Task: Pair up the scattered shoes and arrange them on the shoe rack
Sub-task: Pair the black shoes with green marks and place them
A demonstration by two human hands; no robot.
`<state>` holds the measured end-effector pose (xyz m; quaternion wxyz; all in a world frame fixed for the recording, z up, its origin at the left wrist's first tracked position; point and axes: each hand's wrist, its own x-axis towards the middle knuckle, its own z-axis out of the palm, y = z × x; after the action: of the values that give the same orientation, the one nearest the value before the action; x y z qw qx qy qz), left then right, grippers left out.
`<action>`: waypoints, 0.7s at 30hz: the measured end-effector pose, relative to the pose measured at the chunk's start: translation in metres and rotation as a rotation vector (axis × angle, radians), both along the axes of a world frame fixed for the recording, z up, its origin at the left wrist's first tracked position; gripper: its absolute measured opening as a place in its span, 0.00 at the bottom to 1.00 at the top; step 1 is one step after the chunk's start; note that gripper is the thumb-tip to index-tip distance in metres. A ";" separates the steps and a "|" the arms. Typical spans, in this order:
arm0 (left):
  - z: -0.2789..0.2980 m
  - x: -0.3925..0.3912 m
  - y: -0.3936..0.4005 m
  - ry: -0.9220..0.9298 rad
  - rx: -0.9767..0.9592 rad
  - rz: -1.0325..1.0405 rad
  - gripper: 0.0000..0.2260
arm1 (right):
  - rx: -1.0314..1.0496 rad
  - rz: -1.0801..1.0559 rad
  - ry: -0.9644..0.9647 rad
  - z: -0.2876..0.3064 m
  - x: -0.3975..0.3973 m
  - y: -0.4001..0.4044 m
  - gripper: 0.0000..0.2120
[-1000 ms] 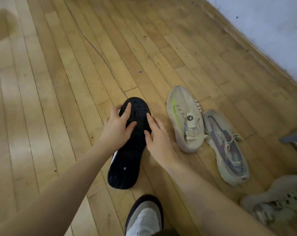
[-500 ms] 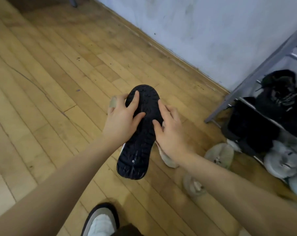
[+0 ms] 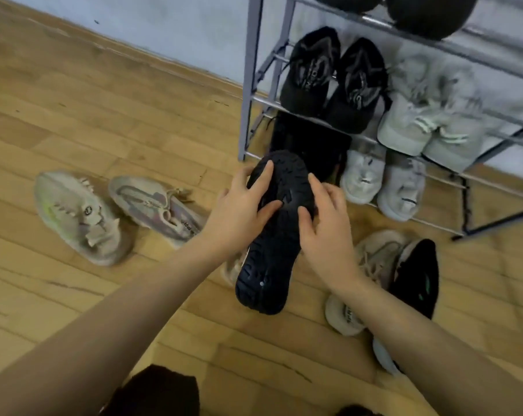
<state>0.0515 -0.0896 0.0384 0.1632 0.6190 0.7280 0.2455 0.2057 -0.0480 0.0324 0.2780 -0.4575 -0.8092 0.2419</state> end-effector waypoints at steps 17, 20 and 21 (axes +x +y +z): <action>-0.063 0.048 0.056 0.083 -0.200 -0.184 0.20 | 0.008 -0.092 -0.255 -0.053 0.067 0.010 0.22; -0.071 0.029 0.043 0.062 -0.210 -0.118 0.22 | -0.021 -0.037 -0.363 -0.072 0.064 0.018 0.24; -0.073 0.028 0.038 0.075 -0.185 -0.110 0.24 | -0.037 -0.024 -0.357 -0.077 0.063 0.020 0.24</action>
<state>0.0794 -0.0514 -0.0348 0.2054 0.6492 0.7179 0.1447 0.2690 -0.0285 -0.0442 0.1241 -0.5080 -0.8356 0.1683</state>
